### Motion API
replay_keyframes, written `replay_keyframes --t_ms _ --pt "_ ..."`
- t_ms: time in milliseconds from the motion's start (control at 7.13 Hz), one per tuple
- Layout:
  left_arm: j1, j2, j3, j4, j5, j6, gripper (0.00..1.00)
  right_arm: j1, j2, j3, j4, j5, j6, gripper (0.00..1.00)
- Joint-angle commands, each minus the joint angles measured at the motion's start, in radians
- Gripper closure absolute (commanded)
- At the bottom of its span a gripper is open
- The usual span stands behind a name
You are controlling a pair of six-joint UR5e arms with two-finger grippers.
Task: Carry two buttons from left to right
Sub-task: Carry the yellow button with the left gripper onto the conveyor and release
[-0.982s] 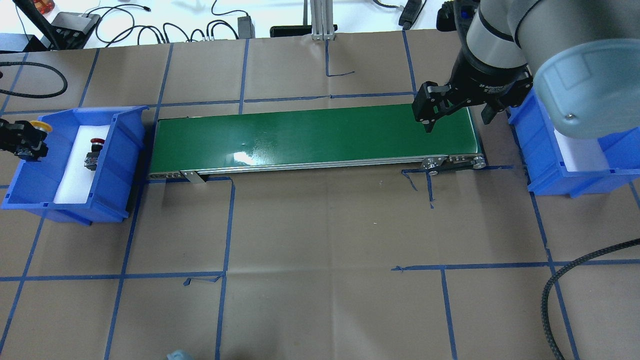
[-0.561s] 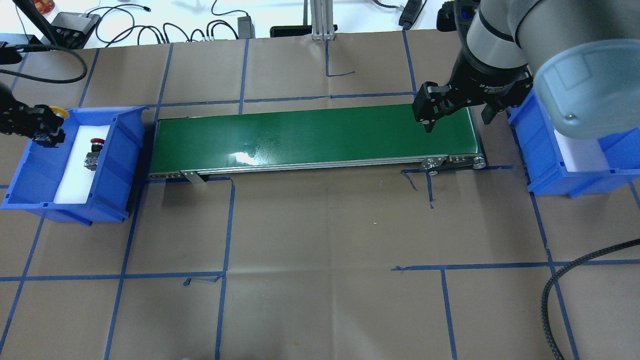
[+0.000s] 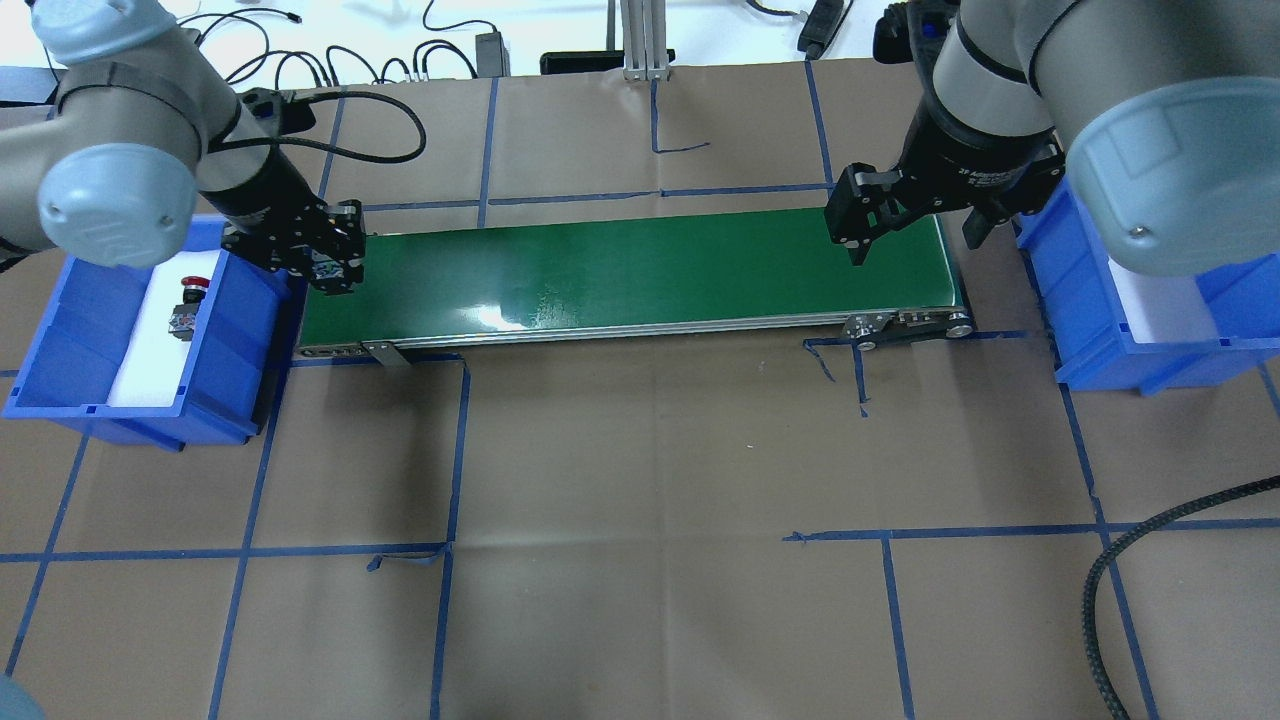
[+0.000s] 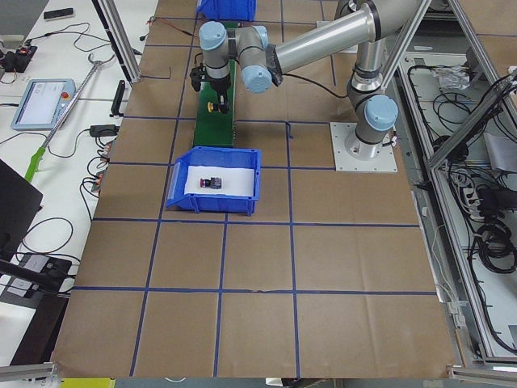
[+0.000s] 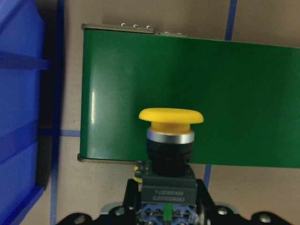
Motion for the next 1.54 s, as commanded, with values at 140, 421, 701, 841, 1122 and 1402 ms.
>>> replay_keyframes --t_ms 140,421,701,841,1122,1402 --pt "-0.018 -0.058 -0.133 0.254 0.054 -0.002 1.0 0.0 0.0 -0.001 0.0 0.0 0.0 0.0" --pt "-0.018 -0.064 -0.128 0.281 0.054 -0.002 0.76 0.0 0.0 -0.001 0.0 0.001 0.0 0.0" --pt "-0.017 -0.055 -0.1 0.285 0.054 -0.013 0.0 0.0 0.0 -0.001 0.0 0.001 0.0 0.0" --pt "-0.017 -0.051 -0.066 0.275 0.058 -0.013 0.0 0.0 0.0 -0.001 0.0 0.0 0.0 0.0" --pt "-0.011 -0.008 0.036 0.121 0.056 -0.013 0.0 0.0 0.0 -0.001 0.0 0.0 0.0 0.0" --pt "-0.011 0.07 0.157 -0.141 0.058 -0.01 0.0 0.0 0.0 -0.001 0.0 0.0 0.0 0.0"
